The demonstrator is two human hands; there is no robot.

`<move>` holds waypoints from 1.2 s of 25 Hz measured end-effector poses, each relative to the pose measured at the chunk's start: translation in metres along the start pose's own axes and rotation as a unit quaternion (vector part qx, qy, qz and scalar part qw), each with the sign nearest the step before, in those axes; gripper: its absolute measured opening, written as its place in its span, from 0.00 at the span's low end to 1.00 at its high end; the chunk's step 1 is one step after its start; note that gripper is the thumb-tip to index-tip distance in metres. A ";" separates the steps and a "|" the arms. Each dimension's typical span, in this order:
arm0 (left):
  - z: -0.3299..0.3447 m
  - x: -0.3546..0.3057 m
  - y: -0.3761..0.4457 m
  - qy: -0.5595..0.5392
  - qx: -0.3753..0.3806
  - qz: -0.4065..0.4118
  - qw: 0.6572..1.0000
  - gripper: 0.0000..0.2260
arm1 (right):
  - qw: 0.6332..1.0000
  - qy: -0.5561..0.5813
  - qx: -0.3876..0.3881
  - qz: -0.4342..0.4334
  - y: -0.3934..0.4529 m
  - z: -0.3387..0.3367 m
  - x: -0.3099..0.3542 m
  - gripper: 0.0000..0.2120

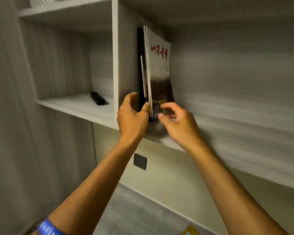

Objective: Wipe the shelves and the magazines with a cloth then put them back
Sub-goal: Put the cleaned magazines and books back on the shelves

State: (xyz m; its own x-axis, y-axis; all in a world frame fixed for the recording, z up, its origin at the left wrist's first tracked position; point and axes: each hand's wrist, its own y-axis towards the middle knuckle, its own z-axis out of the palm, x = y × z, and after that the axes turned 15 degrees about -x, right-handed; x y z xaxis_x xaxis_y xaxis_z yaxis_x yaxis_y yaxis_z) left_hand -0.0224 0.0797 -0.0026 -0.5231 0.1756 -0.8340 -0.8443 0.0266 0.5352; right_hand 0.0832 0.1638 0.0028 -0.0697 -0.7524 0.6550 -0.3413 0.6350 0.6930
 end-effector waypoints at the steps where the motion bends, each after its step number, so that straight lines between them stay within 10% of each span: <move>1: -0.025 0.006 -0.019 -0.018 0.000 0.014 1.000 0.18 | 0.998 0.046 -0.034 -0.035 -0.024 -0.009 0.004 0.10; 4: -0.092 0.044 -0.082 -0.012 -0.001 0.007 1.000 0.14 | 0.988 0.135 -0.056 -0.054 -0.121 -0.027 -0.013 0.09; 8: -0.188 0.153 -0.198 0.143 0.050 -0.180 0.972 0.10 | 0.982 0.080 0.095 0.144 -0.291 -0.013 -0.099 0.07; 15: -0.325 0.289 -0.335 0.508 0.325 -0.308 0.735 0.22 | 0.839 -0.104 0.416 0.336 -0.515 0.026 -0.160 0.13; 19: -0.347 0.338 -0.347 0.520 0.460 -0.326 0.642 0.42 | 0.716 -0.058 0.466 0.516 -0.571 0.084 -0.152 0.41; 21: -0.339 0.346 -0.348 0.483 0.454 -0.379 0.646 0.35 | 0.684 -0.059 0.418 0.594 -0.580 0.115 -0.149 0.46; 26: -0.290 0.359 -0.302 0.198 0.351 -0.543 0.737 0.17 | 0.679 -0.003 0.013 0.734 -0.516 0.155 -0.180 0.17; 30: -0.314 0.384 -0.278 0.401 0.412 -0.340 0.744 0.13 | 0.732 -0.147 -0.010 0.665 -0.480 0.146 -0.215 0.23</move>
State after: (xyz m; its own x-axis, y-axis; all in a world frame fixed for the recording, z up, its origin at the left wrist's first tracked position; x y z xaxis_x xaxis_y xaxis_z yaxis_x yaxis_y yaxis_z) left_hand -0.0251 -0.1694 -0.5142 -0.1870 -0.7896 -0.5844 -0.7608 0.4927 -0.4224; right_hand 0.1250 -0.0048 -0.5144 -0.5281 0.5315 0.6623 0.2265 0.8398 -0.4934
